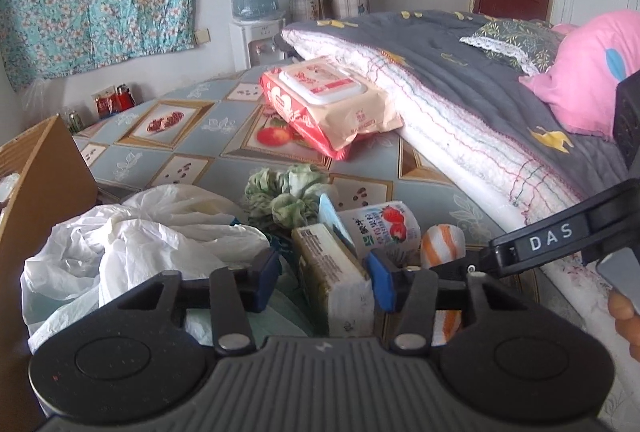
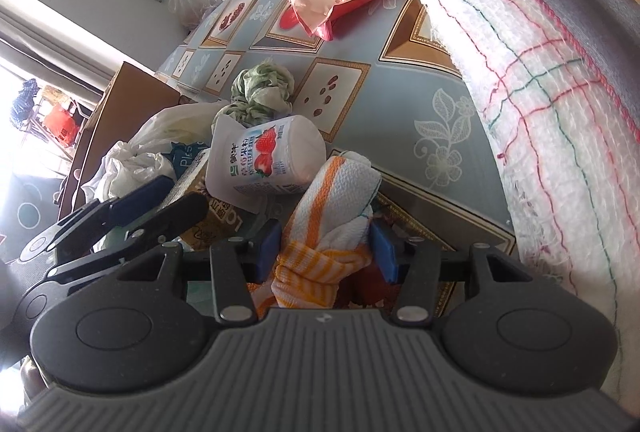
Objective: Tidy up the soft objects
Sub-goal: 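Grasp the small beige box with the left gripper while the right gripper holds the cloth, then carry the beige box and striped cloth over the cardboard box with both grippers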
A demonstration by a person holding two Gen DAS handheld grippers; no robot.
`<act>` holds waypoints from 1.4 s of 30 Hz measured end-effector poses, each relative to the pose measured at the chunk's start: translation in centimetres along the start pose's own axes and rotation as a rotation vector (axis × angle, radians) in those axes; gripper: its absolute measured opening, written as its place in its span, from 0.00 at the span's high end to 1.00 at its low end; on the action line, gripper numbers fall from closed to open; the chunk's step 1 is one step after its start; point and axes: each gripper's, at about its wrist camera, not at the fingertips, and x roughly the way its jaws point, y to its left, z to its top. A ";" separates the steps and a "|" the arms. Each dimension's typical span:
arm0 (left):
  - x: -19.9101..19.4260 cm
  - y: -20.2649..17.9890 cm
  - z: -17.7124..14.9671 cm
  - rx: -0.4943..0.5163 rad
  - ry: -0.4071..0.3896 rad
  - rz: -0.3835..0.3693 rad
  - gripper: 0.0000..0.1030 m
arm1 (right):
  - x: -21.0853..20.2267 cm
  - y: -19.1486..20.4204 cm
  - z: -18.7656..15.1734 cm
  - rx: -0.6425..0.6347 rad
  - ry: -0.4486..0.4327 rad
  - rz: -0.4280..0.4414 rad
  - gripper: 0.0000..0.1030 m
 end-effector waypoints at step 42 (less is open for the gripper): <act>-22.4 24.4 -6.4 -0.650 -0.270 0.008 0.72 | -0.9 26.6 -0.3 -0.337 -0.054 0.415 0.57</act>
